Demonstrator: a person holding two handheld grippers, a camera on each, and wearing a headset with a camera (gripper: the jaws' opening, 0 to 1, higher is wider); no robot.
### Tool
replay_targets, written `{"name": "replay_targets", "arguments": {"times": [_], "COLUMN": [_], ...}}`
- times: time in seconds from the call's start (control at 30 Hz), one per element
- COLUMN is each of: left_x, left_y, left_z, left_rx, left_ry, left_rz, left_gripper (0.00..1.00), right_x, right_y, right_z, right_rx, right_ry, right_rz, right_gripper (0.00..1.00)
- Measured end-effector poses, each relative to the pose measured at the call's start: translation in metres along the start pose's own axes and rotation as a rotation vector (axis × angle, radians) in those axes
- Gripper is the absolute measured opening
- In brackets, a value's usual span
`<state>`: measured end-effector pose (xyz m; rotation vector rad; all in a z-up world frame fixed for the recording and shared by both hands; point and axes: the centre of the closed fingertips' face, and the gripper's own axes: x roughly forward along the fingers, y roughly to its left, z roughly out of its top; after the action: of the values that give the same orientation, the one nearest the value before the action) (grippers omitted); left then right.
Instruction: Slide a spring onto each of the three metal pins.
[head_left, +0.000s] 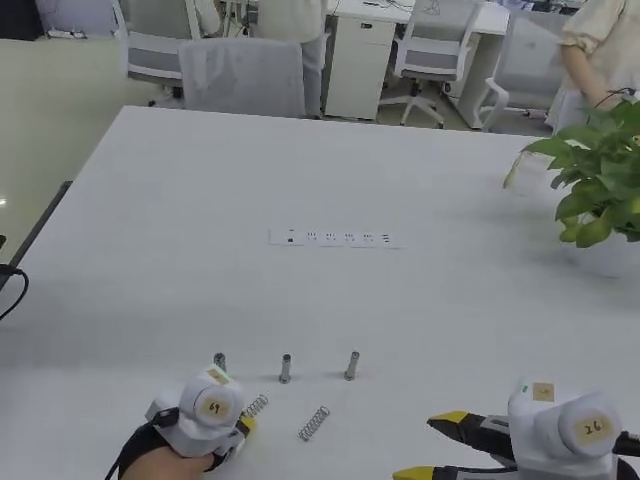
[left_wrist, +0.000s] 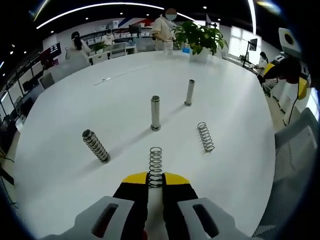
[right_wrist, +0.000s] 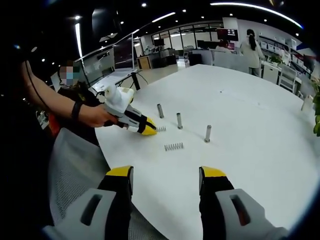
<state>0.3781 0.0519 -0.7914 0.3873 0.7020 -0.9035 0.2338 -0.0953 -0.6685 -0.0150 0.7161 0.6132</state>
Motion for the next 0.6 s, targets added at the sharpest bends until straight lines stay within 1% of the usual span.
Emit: {"name": "replay_targets", "arguments": {"times": [0.1, 0.13, 0.23, 0.33, 0.43, 0.6], "left_x": [-0.008, -0.011, -0.017, -0.023, -0.029, -0.04], "left_y": [0.0, -0.001, -0.001, 0.001, 0.003, 0.005], "left_z": [-0.004, -0.005, -0.01, -0.015, -0.018, -0.022], "left_rx": [-0.006, -0.016, -0.026, -0.037, -0.059, -0.077], "left_ry": [-0.003, -0.01, -0.015, -0.02, -0.027, -0.038], "left_rz": [0.001, -0.004, -0.009, -0.008, -0.005, -0.002], "left_gripper": [0.02, 0.02, 0.02, 0.02, 0.02, 0.02], "right_x": [0.0, 0.001, 0.003, 0.005, 0.007, 0.008], "right_y": [0.002, 0.002, 0.002, 0.005, 0.006, 0.009], "right_z": [0.0, -0.001, -0.004, -0.005, -0.007, -0.008], "right_rx": [0.002, 0.0, 0.005, 0.012, 0.016, 0.02], "right_ry": [-0.004, -0.003, -0.001, -0.003, -0.002, 0.001], "right_rz": [0.007, 0.008, 0.012, 0.017, 0.025, 0.033], "right_gripper": [0.52, 0.52, 0.52, 0.52, 0.52, 0.52]}}
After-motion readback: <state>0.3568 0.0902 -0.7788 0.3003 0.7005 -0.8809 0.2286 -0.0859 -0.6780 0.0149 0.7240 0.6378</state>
